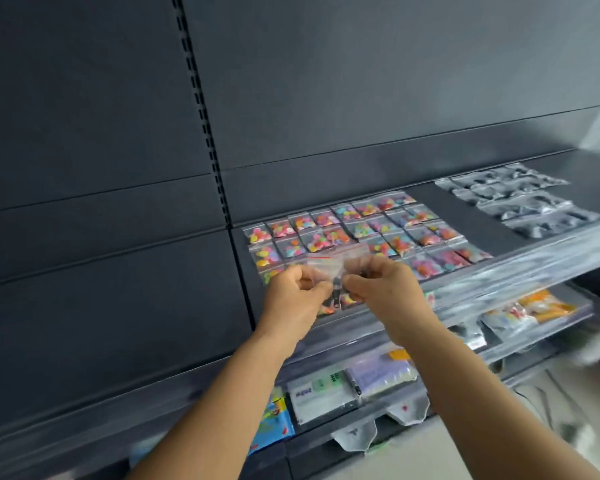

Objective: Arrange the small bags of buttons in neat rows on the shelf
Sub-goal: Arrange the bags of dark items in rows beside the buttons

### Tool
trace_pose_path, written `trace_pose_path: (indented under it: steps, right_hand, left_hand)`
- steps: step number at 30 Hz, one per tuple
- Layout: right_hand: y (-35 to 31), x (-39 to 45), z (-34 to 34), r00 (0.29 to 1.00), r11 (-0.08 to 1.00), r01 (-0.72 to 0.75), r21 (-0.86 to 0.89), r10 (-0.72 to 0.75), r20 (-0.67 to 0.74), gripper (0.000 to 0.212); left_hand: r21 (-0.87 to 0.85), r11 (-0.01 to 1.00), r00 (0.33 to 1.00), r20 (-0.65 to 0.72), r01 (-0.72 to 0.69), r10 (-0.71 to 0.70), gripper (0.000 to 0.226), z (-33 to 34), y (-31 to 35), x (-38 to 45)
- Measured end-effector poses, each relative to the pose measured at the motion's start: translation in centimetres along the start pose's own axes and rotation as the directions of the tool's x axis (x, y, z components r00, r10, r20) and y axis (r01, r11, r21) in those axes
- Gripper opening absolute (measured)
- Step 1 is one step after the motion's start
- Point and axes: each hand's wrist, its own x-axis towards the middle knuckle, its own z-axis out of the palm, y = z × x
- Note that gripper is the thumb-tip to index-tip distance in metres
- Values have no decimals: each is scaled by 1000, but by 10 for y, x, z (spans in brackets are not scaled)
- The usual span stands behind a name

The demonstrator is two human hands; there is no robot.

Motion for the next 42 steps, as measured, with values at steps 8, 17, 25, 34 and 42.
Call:
trace_pose_path:
  steps: [8, 17, 25, 34, 42]
  right_hand:
    - [19, 11, -127, 987, 996, 5, 85, 8, -159, 18]
    - [45, 63, -243, 931, 996, -18, 85, 48, -361, 10]
    - [45, 149, -335, 883, 996, -35, 77, 67, -465, 8]
    - [42, 225, -403, 854, 996, -20, 92, 65, -516, 11]
    - [51, 288, -450, 895, 998, -63, 11, 62, -441, 16]
  left_hand:
    - [6, 997, 980, 184, -78, 76, 19, 129, 34, 7]
    - [5, 983, 924, 341, -185, 173, 9, 260, 60, 64]
    - [-29, 966, 865, 440, -255, 241, 12, 367, 92, 145]
    - [8, 921, 815, 468, -390, 341, 6, 445, 116, 217]
    - [104, 920, 860, 407, -379, 308, 11, 495, 129, 254]
